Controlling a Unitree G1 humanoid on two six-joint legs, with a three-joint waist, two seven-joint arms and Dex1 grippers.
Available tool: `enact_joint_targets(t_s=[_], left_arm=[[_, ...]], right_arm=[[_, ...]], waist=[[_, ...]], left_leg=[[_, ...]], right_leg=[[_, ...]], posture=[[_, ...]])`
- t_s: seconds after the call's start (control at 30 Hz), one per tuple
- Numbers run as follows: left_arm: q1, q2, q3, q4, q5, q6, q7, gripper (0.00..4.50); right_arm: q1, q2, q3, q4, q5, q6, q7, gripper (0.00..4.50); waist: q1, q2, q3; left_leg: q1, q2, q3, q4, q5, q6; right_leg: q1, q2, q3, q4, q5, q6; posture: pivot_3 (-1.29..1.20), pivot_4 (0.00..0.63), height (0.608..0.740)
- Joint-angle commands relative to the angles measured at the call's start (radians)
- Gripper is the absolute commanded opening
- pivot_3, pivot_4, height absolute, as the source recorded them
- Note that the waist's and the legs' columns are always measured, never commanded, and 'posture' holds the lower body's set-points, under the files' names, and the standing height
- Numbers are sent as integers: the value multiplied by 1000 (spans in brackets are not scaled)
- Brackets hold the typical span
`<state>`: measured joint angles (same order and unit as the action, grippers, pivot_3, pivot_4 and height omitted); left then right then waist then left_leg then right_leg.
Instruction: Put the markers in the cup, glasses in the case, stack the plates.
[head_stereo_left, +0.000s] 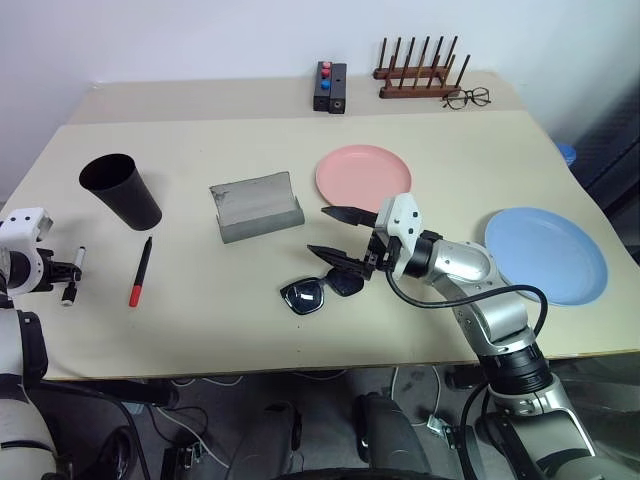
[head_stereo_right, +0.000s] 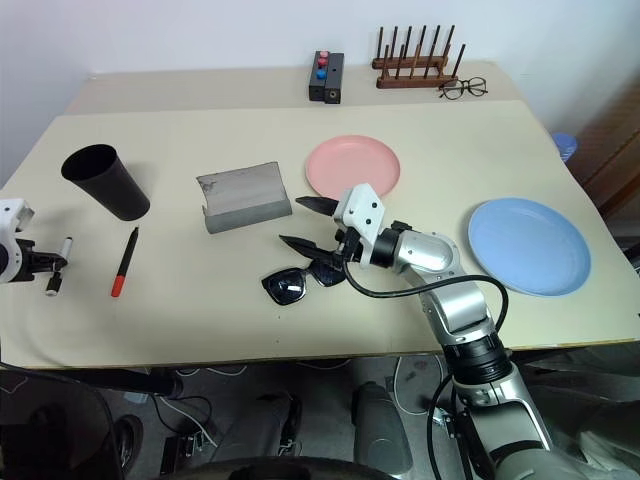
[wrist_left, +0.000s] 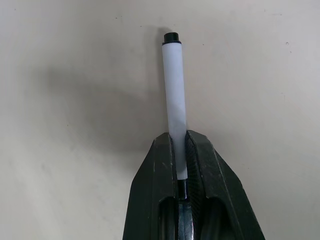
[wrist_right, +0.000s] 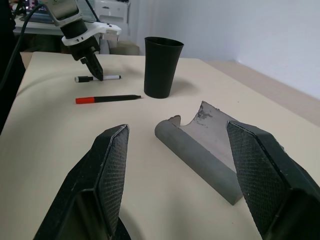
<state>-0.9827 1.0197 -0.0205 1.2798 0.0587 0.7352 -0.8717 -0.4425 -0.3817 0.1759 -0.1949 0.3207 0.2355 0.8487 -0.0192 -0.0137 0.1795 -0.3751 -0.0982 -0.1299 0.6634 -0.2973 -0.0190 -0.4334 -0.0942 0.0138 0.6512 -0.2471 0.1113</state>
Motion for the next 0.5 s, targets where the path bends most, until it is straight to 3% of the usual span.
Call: enact_joint_targets(t_s=[0.03,0.3,0.43,0.5], left_arm=[[13,41,-4,-12,17,25,-33,42],[57,123,55,-199,-36,88,-78,42],[247,136,238,-464,-185,179,-101,42],[358,102,428,-594,-313,234,-123,42]], right_arm=[[-7,-3,-14,-32,1,-17,-4,3166],[-6,-9,-25,-17,0,-27,-1,3166],[-11,-7,-25,-4,-3,-40,0,3166],[-16,-6,-24,6,-4,-49,2,3166]], waist=[[-1,0,0],[-1,-2,0],[-1,-2,0],[-3,-2,0]], left_leg=[[0,0,0,0,0,0],[-1,0,0,0,0,0],[-1,0,0,0,0,0],[-1,1,0,0,0,0]], right_leg=[[0,0,0,0,0,0],[-1,0,0,0,0,0],[-1,0,1,-1,0,0],[-1,-1,1,-1,0,0]], posture=[[0,150,740],[0,150,740],[0,150,740],[0,150,740]])
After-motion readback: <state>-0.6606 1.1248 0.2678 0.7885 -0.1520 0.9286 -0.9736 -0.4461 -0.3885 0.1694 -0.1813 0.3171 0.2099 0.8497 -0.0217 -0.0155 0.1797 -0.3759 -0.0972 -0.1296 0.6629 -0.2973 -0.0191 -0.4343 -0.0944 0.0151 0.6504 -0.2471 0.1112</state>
